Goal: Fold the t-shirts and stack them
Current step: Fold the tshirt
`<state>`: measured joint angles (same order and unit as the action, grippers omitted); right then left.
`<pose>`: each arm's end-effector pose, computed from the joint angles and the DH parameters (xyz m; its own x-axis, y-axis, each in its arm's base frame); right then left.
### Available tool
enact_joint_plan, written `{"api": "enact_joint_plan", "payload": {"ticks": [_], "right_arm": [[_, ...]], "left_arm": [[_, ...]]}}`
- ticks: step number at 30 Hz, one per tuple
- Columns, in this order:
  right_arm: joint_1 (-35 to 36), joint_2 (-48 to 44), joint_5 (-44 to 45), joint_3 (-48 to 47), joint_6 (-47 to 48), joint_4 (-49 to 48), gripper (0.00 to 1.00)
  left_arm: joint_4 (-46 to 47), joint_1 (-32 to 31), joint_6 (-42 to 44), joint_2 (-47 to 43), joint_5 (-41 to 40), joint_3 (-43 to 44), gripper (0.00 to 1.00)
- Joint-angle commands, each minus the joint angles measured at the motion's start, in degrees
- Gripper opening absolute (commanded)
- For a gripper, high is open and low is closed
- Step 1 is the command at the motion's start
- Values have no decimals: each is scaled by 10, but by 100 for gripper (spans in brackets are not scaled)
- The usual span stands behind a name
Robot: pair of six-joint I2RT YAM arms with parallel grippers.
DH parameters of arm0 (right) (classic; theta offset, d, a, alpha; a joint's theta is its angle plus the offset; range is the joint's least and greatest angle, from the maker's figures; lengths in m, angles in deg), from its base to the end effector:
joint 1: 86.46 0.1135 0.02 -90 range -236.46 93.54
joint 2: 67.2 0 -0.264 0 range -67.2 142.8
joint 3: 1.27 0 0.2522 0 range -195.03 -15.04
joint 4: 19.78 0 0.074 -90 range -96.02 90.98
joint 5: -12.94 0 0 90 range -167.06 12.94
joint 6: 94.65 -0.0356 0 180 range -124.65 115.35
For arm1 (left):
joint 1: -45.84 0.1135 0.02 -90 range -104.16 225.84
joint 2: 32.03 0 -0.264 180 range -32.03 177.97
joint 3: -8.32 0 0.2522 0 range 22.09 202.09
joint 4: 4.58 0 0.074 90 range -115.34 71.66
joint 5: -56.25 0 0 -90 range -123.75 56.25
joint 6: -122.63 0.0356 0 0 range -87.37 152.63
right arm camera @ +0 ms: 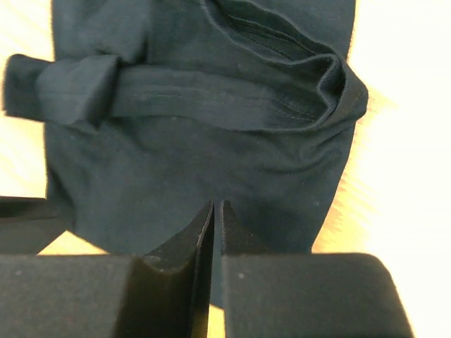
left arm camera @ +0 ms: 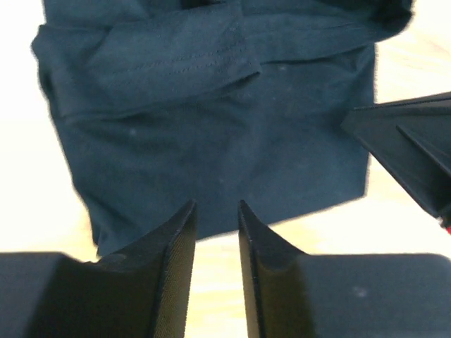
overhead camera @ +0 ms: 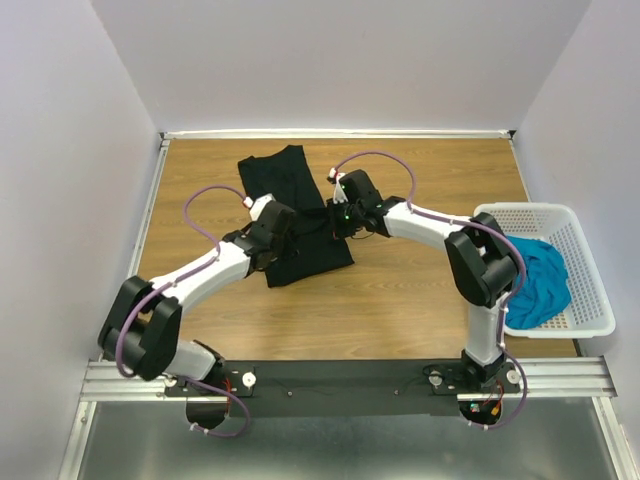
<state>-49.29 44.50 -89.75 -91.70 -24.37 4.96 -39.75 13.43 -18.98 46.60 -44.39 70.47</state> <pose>0.3364 0.2649 0.1891 -0.7796 -0.1780 -0.6005 -0.4759 0.7917 0.3831 0.2377 -0.1431 0.2153 -0.7482 -0.4374 -0.4988 -0.2519 0.8829 -0.3964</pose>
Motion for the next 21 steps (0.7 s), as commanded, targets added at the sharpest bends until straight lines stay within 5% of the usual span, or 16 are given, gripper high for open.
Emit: {"api": "enact_joint_plan", "payload": {"ticks": [1, 21], "right_arm": [[3, 38, -10, -22, -2, -25, 12], [2, 148, 44, -146, 10, -61, 11]], "left_arm": [[10, -8, 15, 54, -4, 9, 32], [11, -39, 12, 111, -13, -14, 30]]}}
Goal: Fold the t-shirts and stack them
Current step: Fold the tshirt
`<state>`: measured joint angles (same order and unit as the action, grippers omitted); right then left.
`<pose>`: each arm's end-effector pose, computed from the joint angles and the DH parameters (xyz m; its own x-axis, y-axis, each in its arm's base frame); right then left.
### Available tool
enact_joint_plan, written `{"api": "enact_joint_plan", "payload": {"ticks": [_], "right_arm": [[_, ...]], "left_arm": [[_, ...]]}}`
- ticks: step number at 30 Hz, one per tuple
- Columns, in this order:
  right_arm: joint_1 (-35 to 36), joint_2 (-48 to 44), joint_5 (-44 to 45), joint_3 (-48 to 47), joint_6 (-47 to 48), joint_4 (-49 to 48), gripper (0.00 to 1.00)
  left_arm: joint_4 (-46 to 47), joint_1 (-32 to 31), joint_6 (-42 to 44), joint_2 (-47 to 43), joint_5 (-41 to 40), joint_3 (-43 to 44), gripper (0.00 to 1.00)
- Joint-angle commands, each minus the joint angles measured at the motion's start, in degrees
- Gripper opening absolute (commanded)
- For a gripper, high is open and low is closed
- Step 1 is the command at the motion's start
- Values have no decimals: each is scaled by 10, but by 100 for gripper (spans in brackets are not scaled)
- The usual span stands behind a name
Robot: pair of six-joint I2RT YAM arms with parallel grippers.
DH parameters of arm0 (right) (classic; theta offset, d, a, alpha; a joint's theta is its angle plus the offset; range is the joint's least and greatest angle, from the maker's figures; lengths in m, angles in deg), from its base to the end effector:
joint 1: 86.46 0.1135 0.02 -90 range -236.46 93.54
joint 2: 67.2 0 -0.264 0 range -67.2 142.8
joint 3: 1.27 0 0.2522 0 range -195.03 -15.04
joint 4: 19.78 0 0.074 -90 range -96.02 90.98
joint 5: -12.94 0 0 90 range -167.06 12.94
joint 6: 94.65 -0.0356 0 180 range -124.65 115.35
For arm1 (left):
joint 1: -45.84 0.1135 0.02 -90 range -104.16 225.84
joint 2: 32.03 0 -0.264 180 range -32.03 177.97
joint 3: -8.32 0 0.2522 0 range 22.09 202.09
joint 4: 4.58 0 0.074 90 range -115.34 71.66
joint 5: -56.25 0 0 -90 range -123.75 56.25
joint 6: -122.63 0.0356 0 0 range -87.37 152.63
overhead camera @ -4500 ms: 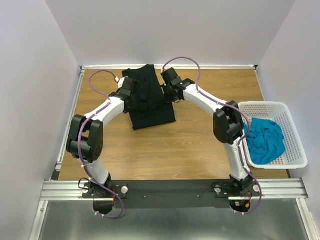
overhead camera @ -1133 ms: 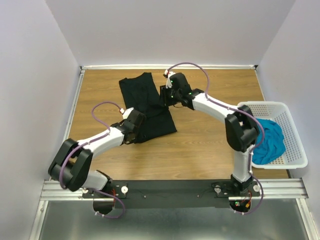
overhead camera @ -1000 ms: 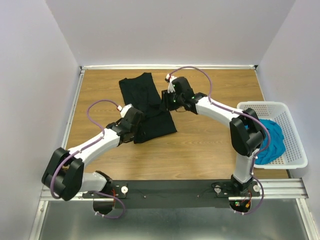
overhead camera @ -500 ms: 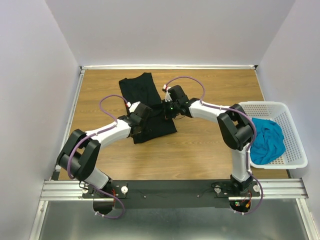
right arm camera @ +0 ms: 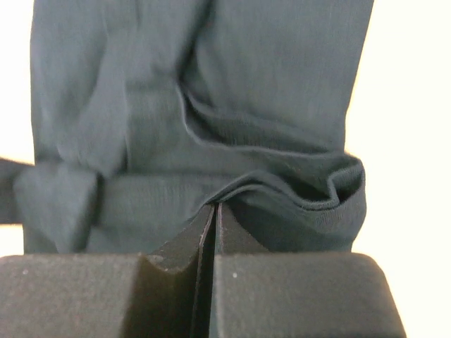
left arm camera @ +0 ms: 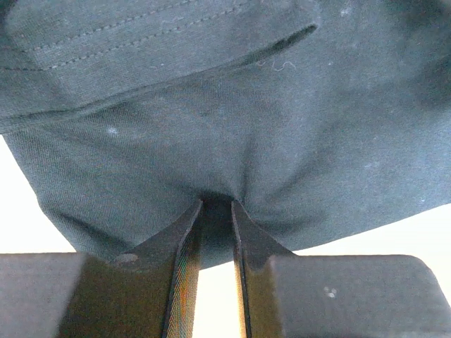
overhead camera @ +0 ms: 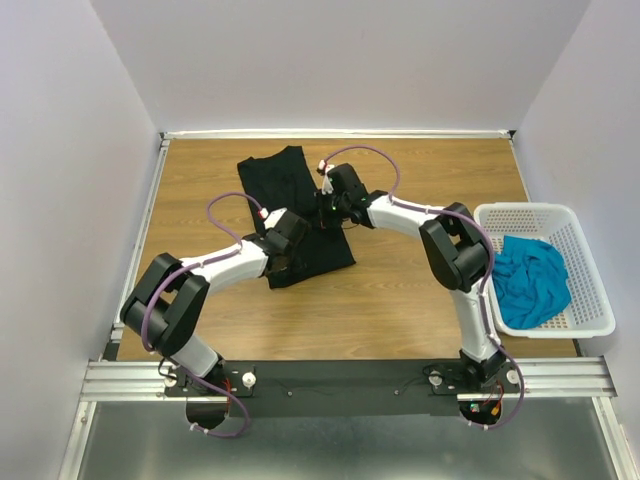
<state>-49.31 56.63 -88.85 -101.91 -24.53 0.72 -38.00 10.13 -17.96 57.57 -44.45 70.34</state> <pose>0.3762 0.2942 0.1583 -0.7588 -0.1573 -0.6320 -0.4795 0.7917 0.3786 0.2430 -0.1665 0.1654 -0.8375 -0.3329 -0.4333 -0.2310 0.9343 -0.2715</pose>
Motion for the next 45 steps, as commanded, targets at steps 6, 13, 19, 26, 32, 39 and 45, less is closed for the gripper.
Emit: {"api": "enact_joint_plan", "payload": {"ticks": [6, 13, 19, 26, 32, 39, 45], "right_arm": [[-7, 76, 74, -110, 24, -18, 15], [-9, 27, 71, -114, 26, -18, 24], [-5, -72, -15, 26, -17, -23, 27], [3, -130, -62, 152, -42, -47, 27], [3, -132, -72, 211, -45, -62, 27], [4, -139, -61, 256, -40, -78, 27], [3, -149, -62, 274, -42, -81, 27]], "left_arm": [[-11, -6, 0, -17, -29, -17, 30], [-40, -5, 6, -23, -70, 10, 31], [-57, 5, 16, -22, -116, 42, 32], [-58, 25, 29, 0, -148, 64, 32], [-46, 46, 53, 32, -168, 79, 32], [-34, 66, 76, 66, -205, 105, 32], [-14, 99, 101, 117, -216, 176, 32]]}}
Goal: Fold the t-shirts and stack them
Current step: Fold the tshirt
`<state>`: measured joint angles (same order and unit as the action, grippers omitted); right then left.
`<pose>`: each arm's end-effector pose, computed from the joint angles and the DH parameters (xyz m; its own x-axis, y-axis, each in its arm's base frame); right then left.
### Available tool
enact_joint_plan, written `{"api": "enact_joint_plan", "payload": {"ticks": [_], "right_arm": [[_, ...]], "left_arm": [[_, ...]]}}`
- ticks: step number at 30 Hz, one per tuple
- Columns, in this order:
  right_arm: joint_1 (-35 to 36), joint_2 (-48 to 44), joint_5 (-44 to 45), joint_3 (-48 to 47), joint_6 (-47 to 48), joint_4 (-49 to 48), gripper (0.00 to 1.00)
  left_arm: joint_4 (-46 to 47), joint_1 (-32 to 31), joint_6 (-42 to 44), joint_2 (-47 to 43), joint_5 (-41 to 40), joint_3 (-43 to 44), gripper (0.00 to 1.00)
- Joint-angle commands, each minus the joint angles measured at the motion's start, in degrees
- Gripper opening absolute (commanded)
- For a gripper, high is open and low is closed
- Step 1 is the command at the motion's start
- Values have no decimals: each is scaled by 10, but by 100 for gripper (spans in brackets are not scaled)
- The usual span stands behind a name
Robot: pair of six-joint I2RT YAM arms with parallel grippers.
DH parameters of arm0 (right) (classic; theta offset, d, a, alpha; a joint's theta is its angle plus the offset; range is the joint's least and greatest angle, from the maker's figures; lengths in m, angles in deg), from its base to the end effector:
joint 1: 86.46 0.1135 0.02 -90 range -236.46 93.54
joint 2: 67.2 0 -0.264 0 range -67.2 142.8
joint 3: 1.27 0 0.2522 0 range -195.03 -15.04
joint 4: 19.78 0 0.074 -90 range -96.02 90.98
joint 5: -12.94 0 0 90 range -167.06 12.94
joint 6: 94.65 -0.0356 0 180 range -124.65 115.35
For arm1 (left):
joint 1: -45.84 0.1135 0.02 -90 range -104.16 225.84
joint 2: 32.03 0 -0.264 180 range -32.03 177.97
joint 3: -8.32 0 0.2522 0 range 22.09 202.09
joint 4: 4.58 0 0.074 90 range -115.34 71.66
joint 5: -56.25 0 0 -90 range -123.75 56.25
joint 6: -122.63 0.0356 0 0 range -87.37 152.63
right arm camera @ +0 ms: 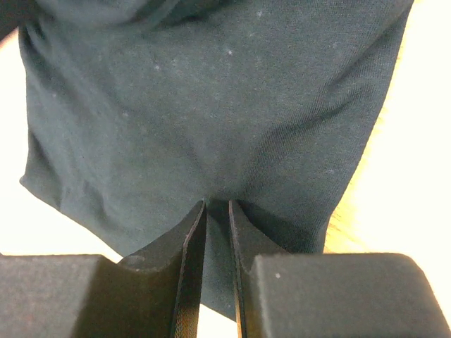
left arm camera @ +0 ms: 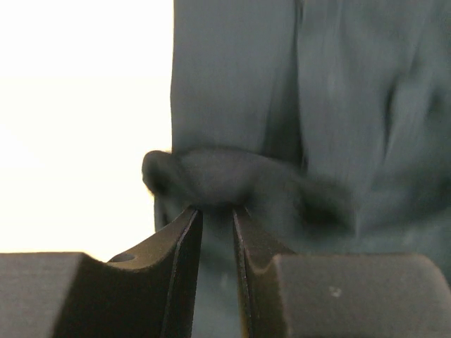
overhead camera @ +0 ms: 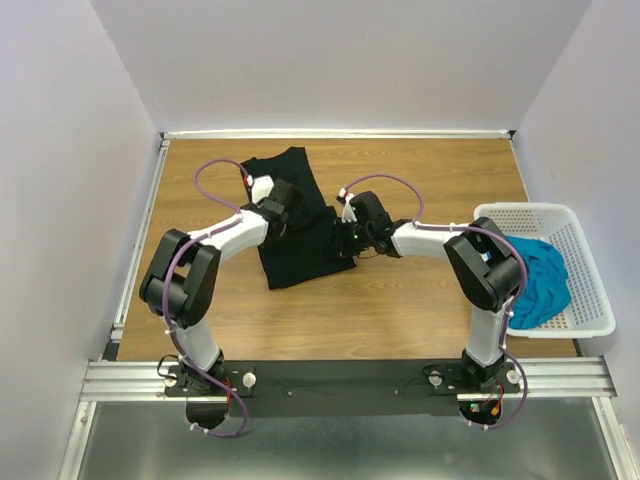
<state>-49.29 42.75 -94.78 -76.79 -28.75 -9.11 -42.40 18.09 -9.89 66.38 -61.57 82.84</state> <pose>0.3076 0.2468 0.1426 -0.8201 -0.1337 -0.5563 -0.4511 0.7491 0.4850 0.3079 -0.1432 0.1796 -0.7204 -0.2964 -0.6271 -0.3674 0.9299 -0.0174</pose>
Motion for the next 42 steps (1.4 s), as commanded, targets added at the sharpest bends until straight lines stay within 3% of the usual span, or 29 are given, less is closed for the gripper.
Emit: {"api": "enact_joint_plan", "payload": {"ticks": [1, 7, 13, 20, 25, 32, 42], "right_arm": [[4, -12, -3, 23, -2, 15, 27], [3, -24, -8, 16, -3, 16, 28], [2, -48, 4, 3, -11, 18, 32], [-28, -29, -53, -58, -10, 22, 32], [-60, 18, -96, -109, -7, 21, 32], [-102, 101, -173, -207, -5, 22, 32], [-141, 233, -182, -292, -19, 21, 32]], "left_arm": [[36, 26, 24, 38, -46, 61, 32], [37, 40, 32, 95, -39, 146, 32], [31, 51, 30, 30, -37, 144, 44], [30, 51, -15, -116, 27, 24, 48], [110, 52, -11, -166, 98, -76, 40], [177, 68, -12, -66, 130, -99, 29], [175, 135, -9, 42, 143, -40, 26]]}}
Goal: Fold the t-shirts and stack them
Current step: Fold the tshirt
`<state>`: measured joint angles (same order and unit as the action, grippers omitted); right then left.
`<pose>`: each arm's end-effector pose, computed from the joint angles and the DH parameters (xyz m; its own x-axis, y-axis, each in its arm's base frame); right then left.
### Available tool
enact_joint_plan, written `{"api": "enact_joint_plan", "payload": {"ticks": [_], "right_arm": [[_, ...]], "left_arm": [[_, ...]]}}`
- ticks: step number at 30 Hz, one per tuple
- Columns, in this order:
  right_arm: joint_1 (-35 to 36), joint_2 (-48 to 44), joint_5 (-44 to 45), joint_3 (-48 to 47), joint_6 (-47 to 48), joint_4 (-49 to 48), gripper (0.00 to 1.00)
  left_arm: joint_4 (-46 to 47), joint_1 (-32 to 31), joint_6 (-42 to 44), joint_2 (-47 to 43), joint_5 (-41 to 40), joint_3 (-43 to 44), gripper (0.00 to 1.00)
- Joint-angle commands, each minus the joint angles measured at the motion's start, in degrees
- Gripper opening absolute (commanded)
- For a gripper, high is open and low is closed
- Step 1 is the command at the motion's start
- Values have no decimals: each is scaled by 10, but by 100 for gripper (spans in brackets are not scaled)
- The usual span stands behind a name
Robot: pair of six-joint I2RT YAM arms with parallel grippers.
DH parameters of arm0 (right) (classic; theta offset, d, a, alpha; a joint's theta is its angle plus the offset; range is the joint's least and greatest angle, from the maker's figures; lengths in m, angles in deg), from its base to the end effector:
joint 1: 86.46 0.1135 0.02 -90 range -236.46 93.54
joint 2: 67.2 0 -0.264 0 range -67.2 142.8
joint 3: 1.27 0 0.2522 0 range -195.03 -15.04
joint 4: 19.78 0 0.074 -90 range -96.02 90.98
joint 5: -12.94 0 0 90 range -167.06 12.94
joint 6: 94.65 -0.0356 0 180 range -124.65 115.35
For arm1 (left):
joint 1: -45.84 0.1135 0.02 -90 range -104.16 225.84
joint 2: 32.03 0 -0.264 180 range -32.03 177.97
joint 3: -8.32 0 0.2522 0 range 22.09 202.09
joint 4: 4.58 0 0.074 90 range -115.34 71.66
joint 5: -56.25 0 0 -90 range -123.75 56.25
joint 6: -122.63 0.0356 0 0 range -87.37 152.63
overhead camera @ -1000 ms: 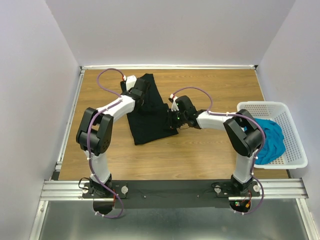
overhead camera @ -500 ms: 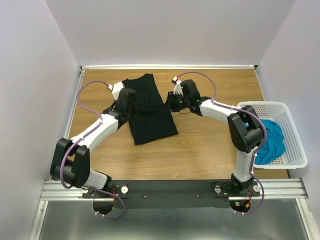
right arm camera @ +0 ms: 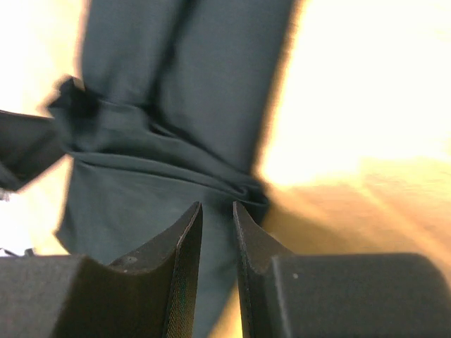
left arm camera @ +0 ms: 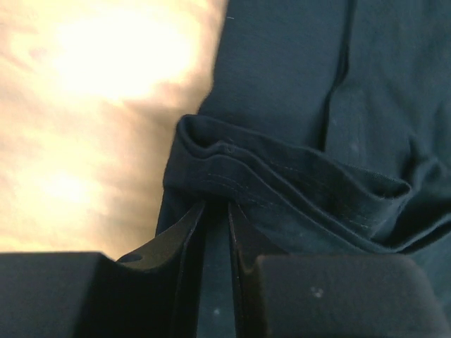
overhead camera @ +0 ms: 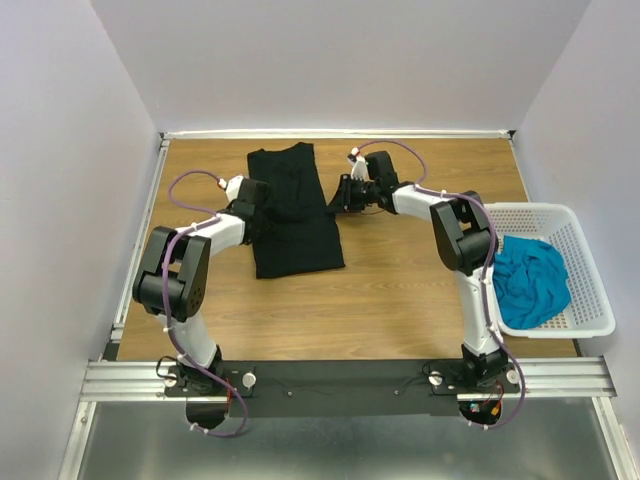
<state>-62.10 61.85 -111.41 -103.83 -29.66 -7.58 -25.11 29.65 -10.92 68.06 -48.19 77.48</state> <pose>0.4406 0.2215 0.1414 -0.8297 0.0075 -0.5582 -0.4314 0.6260 0.6496 0.3388 -0.0891 0.1589 -0.6277 -0.5125 -0.5860 -0.4300 0.8557 -0.2879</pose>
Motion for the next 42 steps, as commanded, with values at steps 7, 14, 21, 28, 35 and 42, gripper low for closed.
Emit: {"api": "enact_joint_plan", "payload": {"ticks": [7, 14, 21, 28, 35, 42], "right_arm": [[-27, 2, -6, -2, -13, 7, 32], [-6, -113, -76, 79, -42, 5, 36], [53, -151, -164, 160, -58, -8, 36], [85, -131, -158, 217, -82, -66, 36], [73, -65, -108, 271, -88, -96, 35], [35, -64, -71, 343, -102, -122, 34]], "left_arm": [[-18, 43, 25, 4, 47, 27, 32], [-82, 42, 13, -171, 50, -12, 51], [-79, 34, -6, -267, 129, -143, 43], [-68, 30, -12, -241, 157, -201, 23], [-95, 30, -37, -206, 128, -221, 20], [-107, 30, -47, -209, 136, -228, 20]]}}
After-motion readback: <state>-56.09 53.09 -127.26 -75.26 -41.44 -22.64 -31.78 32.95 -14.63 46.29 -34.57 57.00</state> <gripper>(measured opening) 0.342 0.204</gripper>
